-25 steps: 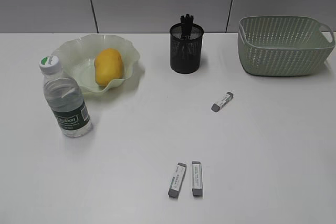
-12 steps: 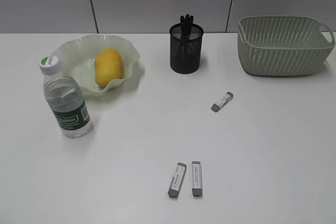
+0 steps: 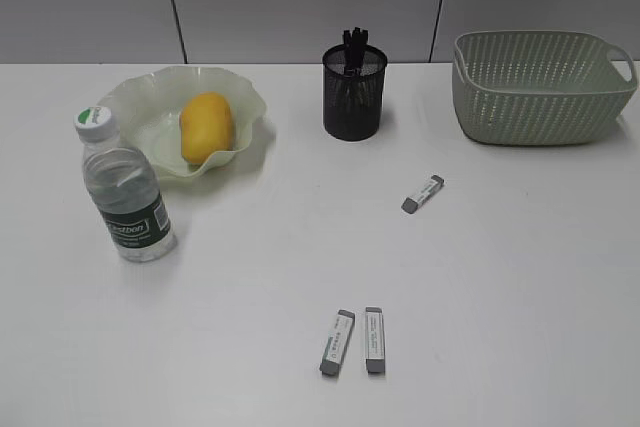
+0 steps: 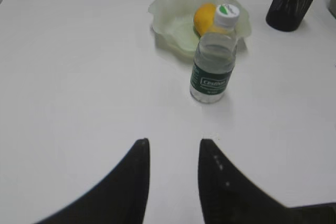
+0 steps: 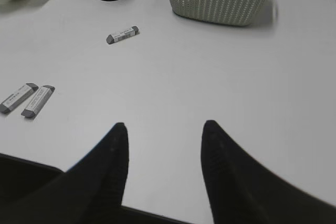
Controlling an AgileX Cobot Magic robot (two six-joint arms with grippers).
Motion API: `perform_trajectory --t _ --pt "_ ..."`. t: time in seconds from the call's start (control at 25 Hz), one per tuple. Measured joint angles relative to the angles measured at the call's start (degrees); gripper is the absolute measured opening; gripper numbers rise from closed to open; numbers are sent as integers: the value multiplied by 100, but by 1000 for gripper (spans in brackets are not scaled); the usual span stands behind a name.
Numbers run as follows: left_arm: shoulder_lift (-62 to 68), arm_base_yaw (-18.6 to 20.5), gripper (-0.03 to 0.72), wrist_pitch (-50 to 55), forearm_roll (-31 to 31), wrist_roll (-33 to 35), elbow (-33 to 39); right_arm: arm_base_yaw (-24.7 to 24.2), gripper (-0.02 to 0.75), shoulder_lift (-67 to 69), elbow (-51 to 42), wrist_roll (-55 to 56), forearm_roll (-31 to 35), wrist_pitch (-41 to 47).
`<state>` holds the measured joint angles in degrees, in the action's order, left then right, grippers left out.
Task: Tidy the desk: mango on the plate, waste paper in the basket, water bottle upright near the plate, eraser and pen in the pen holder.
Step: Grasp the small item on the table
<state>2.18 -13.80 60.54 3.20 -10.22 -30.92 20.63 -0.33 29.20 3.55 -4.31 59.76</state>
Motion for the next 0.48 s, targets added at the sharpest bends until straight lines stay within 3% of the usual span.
perform_trajectory --t 0.2,0.48 --pt "1443 0 239 -78 -320 433 -44 -543 368 0 0 -5 11 0" --pt "3647 -38 241 -840 -2162 2041 -447 -997 366 0 0 -5 36 0"
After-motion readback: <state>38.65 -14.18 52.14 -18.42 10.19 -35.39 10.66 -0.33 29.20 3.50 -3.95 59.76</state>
